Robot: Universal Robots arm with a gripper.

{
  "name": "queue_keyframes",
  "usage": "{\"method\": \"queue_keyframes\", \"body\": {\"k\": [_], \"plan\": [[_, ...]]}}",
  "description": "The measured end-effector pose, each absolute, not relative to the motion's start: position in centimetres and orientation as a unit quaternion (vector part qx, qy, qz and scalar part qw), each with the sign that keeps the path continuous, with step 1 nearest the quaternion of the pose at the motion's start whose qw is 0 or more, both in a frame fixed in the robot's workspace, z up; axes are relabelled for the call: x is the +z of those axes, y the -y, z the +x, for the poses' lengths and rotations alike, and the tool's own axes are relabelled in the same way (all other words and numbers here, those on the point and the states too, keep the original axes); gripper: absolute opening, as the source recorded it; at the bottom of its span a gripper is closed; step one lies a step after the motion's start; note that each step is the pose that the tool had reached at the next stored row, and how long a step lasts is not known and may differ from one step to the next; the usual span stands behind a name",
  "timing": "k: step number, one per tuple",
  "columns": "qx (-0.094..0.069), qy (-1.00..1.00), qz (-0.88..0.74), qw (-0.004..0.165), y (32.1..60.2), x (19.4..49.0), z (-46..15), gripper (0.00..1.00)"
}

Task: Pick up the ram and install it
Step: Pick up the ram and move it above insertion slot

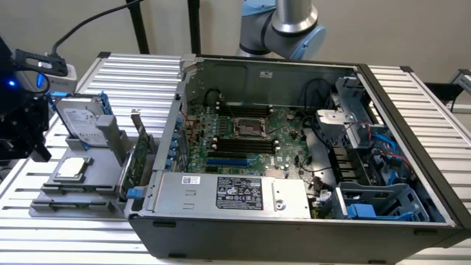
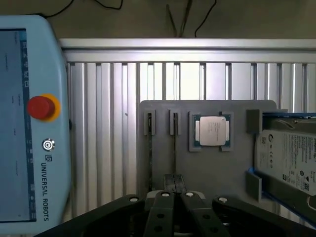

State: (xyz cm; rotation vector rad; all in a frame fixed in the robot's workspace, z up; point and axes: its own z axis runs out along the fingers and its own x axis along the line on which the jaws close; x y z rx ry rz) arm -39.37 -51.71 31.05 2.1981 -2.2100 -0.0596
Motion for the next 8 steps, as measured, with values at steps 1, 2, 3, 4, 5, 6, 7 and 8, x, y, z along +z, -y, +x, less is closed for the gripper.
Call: {"method": "queue_keyframes", "body": {"k": [1, 2, 3, 4, 5, 6, 7, 8], "plan": [[-0.019, 0.707, 0.707, 0.012, 51.79, 30.92, -39.35, 0.11], [-0.019, 0.706, 0.708, 0.012, 51.87, 30.79, -39.33, 0.11], [-0.019, 0.704, 0.709, 0.013, 51.98, 30.68, -39.29, 0.11], [-0.019, 0.704, 0.71, 0.013, 52.11, 30.6, -39.23, 0.11], [-0.019, 0.703, 0.711, 0.012, 52.26, 30.54, -39.15, 0.11], [-0.019, 0.703, 0.711, 0.013, 52.4, 30.49, -39.05, 0.11], [-0.019, 0.702, 0.712, 0.013, 52.53, 30.44, -38.93, 0.11], [-0.019, 0.702, 0.712, 0.013, 52.65, 30.41, -38.77, 0.11]]}}
